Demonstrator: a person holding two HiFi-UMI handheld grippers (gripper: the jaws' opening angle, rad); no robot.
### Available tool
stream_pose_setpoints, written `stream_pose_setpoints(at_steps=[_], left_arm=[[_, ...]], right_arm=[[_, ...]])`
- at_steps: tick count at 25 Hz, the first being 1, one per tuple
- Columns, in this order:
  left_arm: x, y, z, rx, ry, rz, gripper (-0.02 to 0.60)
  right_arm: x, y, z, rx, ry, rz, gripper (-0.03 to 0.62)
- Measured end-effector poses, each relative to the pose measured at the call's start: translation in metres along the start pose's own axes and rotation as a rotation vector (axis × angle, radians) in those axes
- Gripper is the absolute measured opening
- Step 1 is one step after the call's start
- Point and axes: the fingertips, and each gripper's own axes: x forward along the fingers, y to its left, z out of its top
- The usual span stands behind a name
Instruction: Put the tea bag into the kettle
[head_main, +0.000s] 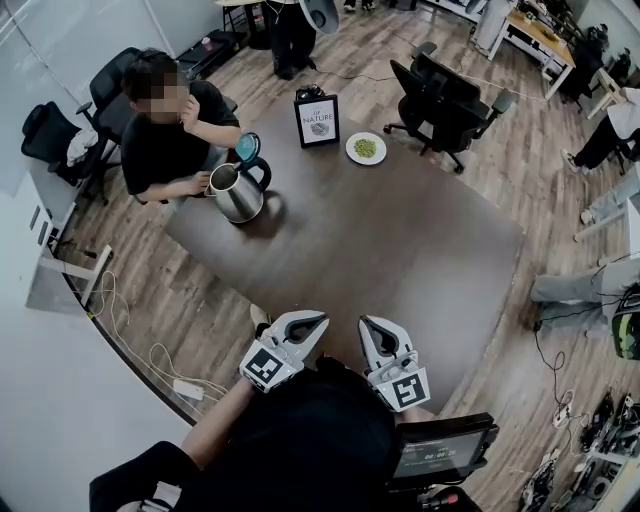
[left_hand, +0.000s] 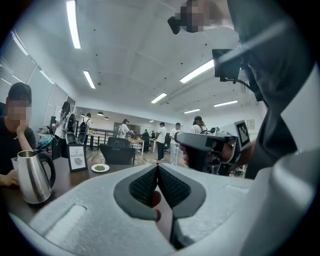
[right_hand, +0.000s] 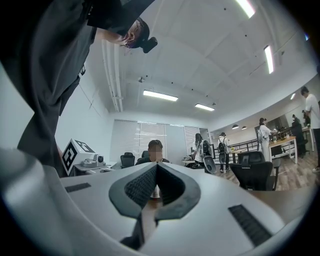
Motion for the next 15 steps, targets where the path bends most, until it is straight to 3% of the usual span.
stream_pose_setpoints(at_steps=[7,15], left_arm=[[0.006,-0.016,-0.001,0.043,0.016,-0.061,0.003],[0.019,-0.041,-0.004,0.042,0.014,-0.116,0.003]], right_arm=[[-0.018,0.004,-0.004,-0.003,0.002,-0.052,0.005],[-0.041,-0.002,-0.004,-0.013,0.0,-0.099,0.005]])
